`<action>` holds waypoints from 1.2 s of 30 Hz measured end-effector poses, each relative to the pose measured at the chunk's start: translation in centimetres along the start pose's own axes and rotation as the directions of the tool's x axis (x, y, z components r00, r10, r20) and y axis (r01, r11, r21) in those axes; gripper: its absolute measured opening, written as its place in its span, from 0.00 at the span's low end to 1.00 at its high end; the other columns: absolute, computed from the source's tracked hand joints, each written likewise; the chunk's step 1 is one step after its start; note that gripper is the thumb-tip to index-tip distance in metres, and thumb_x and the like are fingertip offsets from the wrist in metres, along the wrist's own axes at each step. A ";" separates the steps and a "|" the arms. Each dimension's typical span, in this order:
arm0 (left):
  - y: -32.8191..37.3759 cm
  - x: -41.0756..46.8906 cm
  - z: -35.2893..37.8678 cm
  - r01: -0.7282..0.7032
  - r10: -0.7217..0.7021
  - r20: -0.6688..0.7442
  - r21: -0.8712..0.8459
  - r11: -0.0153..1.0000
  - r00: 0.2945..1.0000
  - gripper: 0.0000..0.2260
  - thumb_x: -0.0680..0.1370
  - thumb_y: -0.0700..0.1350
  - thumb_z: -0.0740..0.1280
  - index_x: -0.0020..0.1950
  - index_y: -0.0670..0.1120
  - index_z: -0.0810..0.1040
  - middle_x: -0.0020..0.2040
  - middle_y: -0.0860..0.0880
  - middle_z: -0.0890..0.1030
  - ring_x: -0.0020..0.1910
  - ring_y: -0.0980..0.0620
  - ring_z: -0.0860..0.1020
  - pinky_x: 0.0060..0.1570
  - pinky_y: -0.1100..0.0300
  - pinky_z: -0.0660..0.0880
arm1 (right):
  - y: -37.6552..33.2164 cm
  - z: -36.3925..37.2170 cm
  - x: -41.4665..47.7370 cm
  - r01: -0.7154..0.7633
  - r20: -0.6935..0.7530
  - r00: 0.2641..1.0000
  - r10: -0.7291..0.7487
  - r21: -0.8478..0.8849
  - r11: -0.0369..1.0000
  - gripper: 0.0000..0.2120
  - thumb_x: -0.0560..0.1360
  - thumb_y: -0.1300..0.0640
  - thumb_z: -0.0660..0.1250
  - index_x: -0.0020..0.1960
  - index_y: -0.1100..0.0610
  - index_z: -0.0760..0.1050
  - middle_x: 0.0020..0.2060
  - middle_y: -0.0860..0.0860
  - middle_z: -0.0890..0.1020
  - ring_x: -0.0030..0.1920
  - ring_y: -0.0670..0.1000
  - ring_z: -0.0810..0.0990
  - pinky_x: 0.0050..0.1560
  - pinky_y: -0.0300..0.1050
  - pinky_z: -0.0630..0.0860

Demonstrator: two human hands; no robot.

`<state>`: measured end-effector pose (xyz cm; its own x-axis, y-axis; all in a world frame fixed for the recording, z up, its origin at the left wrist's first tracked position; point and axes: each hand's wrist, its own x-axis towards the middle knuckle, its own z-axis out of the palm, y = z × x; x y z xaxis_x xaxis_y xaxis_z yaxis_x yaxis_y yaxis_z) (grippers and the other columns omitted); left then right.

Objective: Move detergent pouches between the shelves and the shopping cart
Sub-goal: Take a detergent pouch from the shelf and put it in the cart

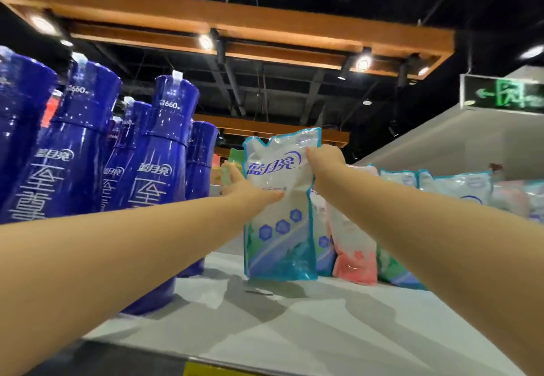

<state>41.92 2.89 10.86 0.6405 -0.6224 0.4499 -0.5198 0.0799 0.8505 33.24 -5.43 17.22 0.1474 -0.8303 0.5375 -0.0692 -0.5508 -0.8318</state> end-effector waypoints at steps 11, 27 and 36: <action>5.8 -4.4 7.3 -0.092 0.240 0.197 -0.560 0.824 0.951 0.51 0.66 0.54 0.75 0.76 0.56 0.42 0.70 0.47 0.68 0.63 0.43 0.73 0.63 0.44 0.71 | -1.4 -13.9 -2.1 0.132 -0.219 0.975 -0.026 0.485 0.865 0.11 0.80 0.53 0.59 0.41 0.54 0.71 0.40 0.54 0.81 0.39 0.53 0.81 0.46 0.54 0.81; 22.1 -35.3 22.3 -0.360 0.640 0.048 -0.793 0.491 0.767 0.21 0.67 0.50 0.75 0.55 0.53 0.70 0.46 0.60 0.79 0.45 0.61 0.79 0.49 0.60 0.75 | -3.8 -48.8 -21.8 0.281 -0.498 0.851 -0.167 0.163 0.946 0.11 0.81 0.57 0.56 0.41 0.55 0.71 0.36 0.54 0.79 0.37 0.54 0.78 0.46 0.53 0.80; 23.2 -59.8 37.4 0.080 0.700 0.452 -0.865 0.495 0.552 0.15 0.68 0.44 0.74 0.54 0.52 0.78 0.41 0.59 0.83 0.40 0.61 0.80 0.44 0.62 0.77 | 9.6 -68.9 -43.7 -0.051 -0.668 0.744 0.032 -0.009 0.999 0.29 0.71 0.51 0.71 0.65 0.52 0.59 0.60 0.54 0.77 0.58 0.53 0.78 0.59 0.51 0.77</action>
<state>-29.58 12.86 -6.44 -0.2658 -0.6399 0.7210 0.2831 0.6631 0.6929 -41.89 19.68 -4.71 -0.5515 -0.6920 0.4658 -0.0858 -0.5084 -0.8568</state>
